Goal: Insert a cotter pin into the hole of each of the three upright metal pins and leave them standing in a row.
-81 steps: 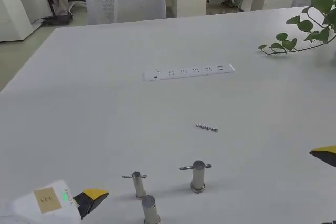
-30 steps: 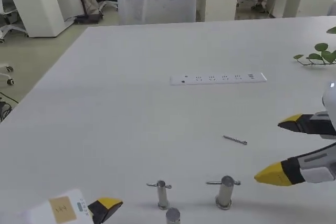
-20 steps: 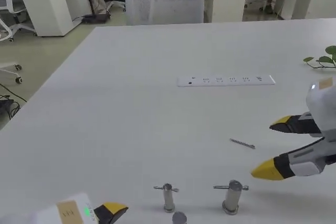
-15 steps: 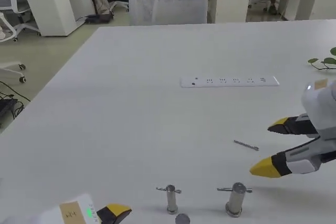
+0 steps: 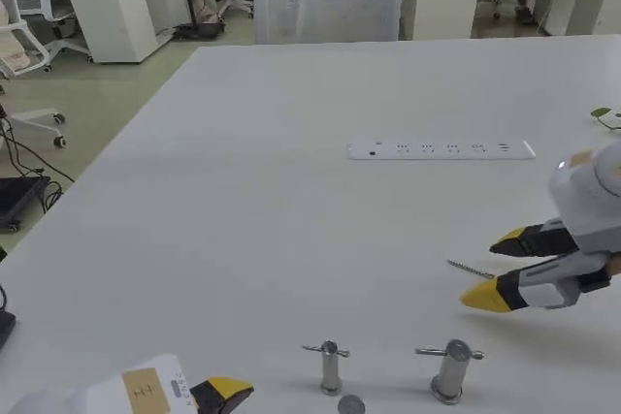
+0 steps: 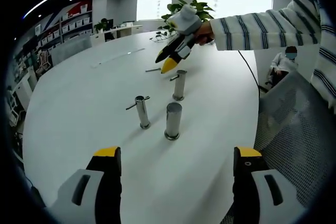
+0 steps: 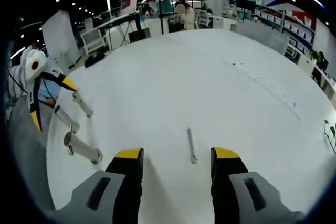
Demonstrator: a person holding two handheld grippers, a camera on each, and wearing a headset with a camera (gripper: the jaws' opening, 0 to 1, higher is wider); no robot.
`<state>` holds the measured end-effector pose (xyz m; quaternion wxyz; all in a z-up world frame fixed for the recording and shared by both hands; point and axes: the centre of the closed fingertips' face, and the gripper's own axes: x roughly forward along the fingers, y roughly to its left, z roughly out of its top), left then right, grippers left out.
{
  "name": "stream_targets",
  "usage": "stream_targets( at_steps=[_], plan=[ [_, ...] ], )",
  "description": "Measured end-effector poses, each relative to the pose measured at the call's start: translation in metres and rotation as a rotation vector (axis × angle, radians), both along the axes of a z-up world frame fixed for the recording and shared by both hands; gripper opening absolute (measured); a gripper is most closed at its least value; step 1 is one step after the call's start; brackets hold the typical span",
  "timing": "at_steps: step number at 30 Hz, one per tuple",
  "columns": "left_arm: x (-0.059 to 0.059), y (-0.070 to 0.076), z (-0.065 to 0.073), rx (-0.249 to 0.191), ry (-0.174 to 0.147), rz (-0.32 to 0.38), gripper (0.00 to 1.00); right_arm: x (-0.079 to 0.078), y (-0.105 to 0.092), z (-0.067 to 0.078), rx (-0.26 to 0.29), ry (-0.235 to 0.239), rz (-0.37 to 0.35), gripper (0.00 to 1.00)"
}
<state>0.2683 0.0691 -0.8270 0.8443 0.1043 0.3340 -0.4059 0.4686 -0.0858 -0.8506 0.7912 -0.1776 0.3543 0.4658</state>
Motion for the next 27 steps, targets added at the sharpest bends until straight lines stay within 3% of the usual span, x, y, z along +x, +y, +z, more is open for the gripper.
stream_targets(
  at_steps=[15, 22, 27],
  plan=[
    [-0.002, 0.001, -0.004, -0.002, 0.013, 0.004, 0.82, 0.003, -0.002, -0.011, -0.025, 0.024, -0.022, 0.39],
    [0.000, 0.002, -0.004, -0.011, 0.006, 0.015, 0.81, 0.007, -0.004, -0.014, -0.090, -0.014, 0.016, 0.33],
    [0.001, 0.003, -0.002, -0.015, 0.003, 0.020, 0.80, 0.007, 0.000, -0.015, -0.110, -0.002, 0.036, 0.31]
  ],
)
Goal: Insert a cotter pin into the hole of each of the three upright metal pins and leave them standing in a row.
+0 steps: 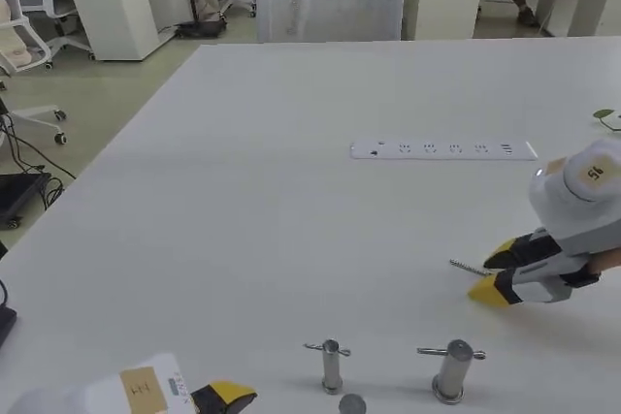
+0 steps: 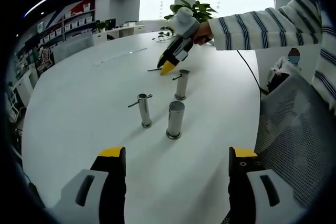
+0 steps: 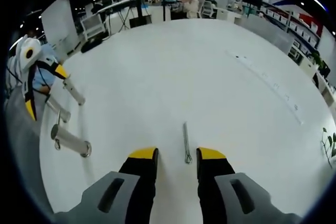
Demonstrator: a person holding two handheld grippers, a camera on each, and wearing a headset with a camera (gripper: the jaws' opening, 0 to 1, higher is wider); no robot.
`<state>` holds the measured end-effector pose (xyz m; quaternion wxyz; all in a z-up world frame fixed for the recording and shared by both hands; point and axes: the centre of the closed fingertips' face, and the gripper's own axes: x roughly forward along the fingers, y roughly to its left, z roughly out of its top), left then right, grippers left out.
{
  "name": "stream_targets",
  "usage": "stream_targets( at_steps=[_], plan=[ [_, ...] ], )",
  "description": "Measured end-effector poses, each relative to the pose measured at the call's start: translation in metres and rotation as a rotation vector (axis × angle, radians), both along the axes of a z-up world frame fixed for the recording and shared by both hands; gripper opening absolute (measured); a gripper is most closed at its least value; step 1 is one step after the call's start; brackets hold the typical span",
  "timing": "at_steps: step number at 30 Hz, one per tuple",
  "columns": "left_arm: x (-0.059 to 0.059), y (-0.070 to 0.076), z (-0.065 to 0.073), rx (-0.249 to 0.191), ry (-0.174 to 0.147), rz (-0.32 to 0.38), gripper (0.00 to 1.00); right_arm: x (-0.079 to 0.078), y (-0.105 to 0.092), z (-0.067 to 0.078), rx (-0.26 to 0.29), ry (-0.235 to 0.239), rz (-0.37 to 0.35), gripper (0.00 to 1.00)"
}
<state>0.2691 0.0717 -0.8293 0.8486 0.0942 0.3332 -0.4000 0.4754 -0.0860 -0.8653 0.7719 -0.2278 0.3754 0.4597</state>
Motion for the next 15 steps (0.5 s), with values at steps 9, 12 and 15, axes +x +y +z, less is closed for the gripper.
stream_targets(
  at_steps=[9, 12, 15],
  plan=[
    [-0.0020, 0.0002, 0.0001, 0.000, 0.002, 0.004, 0.78, -0.0001, -0.0021, -0.0004, -0.027, 0.012, 0.005, 0.25],
    [-0.0021, 0.0007, 0.0000, 0.002, 0.001, 0.004, 0.77, 0.0006, -0.0018, -0.0006, -0.045, 0.008, 0.017, 0.15],
    [-0.0013, 0.0020, 0.0002, -0.001, 0.001, 0.007, 0.77, 0.0014, -0.0011, 0.0005, -0.058, 0.005, 0.021, 0.09]
  ],
)
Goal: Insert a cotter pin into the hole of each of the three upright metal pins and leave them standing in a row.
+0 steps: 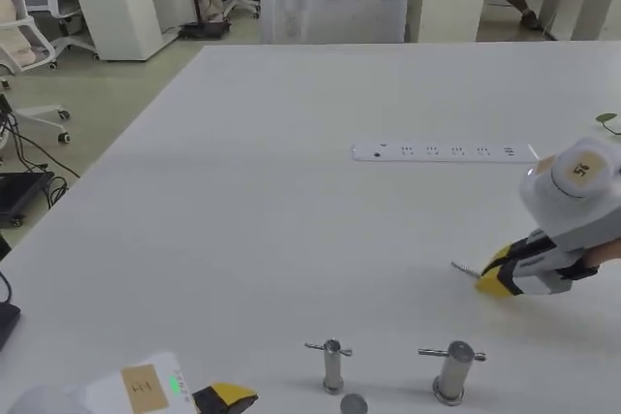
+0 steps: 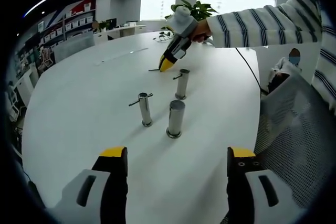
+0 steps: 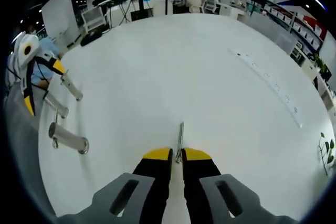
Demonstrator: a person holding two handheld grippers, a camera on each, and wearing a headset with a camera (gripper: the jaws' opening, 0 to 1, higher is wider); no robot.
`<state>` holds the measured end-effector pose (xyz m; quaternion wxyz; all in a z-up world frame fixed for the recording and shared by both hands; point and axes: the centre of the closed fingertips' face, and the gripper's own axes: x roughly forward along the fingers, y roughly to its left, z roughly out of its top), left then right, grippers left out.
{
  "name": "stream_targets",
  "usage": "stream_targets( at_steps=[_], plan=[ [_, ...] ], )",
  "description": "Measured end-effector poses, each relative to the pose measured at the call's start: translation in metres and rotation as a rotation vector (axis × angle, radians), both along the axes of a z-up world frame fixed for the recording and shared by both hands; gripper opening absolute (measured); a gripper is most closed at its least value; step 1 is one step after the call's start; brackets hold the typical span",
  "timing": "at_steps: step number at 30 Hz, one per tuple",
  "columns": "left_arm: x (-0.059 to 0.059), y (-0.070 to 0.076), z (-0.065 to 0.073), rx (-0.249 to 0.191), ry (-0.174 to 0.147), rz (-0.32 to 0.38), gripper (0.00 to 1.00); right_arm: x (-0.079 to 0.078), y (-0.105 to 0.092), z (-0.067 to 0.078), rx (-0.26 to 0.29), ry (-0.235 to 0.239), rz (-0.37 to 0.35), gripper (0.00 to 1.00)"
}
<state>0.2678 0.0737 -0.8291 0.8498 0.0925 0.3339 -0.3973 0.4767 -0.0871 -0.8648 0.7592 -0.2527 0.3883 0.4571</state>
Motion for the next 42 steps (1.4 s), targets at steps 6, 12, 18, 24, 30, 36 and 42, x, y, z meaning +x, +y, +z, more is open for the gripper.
stream_targets(
  at_steps=[6, 12, 18, 24, 30, 36, 42],
  plan=[
    [0.004, 0.004, 0.005, 0.002, -0.023, 0.011, 0.73, -0.001, 0.000, 0.001, -0.031, -0.015, 0.019, 0.05],
    [0.004, 0.006, 0.005, 0.011, -0.020, 0.011, 0.73, 0.000, -0.001, 0.001, -0.054, -0.022, 0.027, 0.05],
    [0.003, 0.006, 0.004, 0.010, -0.018, 0.010, 0.72, 0.003, -0.002, 0.001, -0.043, -0.030, 0.009, 0.03],
    [0.003, 0.006, 0.005, 0.010, -0.020, 0.014, 0.70, 0.005, -0.003, 0.001, -0.038, -0.032, -0.013, 0.03],
    [0.003, 0.009, 0.006, 0.011, -0.021, 0.020, 0.70, 0.002, -0.002, 0.007, -0.031, -0.041, -0.014, 0.02],
    [0.003, 0.010, 0.006, 0.016, -0.022, 0.022, 0.68, 0.002, 0.000, 0.013, -0.017, -0.051, -0.018, 0.02],
    [0.004, 0.009, 0.007, 0.014, -0.027, 0.021, 0.68, 0.003, -0.002, 0.018, -0.011, -0.064, -0.025, 0.02]
  ],
)
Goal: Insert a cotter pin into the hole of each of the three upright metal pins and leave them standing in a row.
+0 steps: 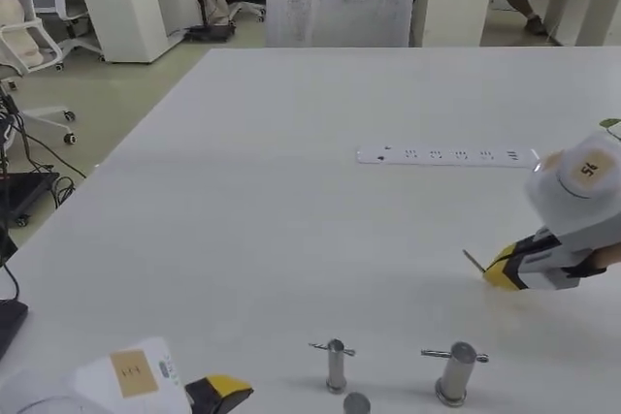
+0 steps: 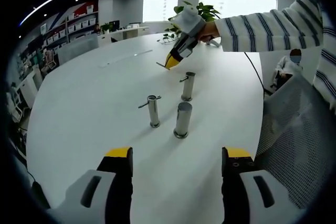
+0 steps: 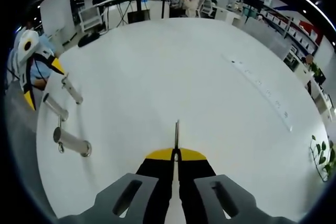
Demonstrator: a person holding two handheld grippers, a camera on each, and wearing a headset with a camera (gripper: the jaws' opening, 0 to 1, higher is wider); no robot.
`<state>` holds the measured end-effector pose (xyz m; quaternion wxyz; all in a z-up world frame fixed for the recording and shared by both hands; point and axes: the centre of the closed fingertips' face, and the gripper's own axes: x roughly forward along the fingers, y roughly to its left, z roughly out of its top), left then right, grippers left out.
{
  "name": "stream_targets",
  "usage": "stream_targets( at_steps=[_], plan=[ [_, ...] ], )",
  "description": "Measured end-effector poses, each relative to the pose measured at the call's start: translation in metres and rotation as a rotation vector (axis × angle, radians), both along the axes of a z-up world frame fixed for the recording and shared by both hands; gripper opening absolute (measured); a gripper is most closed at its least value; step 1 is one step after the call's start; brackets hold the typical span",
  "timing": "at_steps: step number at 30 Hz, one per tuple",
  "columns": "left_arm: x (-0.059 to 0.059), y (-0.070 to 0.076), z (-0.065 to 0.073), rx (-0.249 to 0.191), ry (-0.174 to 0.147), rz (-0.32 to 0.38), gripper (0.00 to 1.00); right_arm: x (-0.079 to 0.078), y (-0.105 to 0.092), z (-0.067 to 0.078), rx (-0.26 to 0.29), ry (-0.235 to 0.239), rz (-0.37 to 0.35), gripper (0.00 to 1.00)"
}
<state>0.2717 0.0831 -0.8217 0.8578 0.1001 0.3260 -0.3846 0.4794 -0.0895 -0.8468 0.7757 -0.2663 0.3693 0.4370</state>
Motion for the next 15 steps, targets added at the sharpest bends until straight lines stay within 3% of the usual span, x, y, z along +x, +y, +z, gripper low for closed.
stream_targets(
  at_steps=[15],
  plan=[
    [0.007, -0.003, 0.012, -0.029, -0.013, 0.009, 0.65, -0.010, -0.004, 0.019, -0.001, -0.046, 0.015, 0.02]
  ],
)
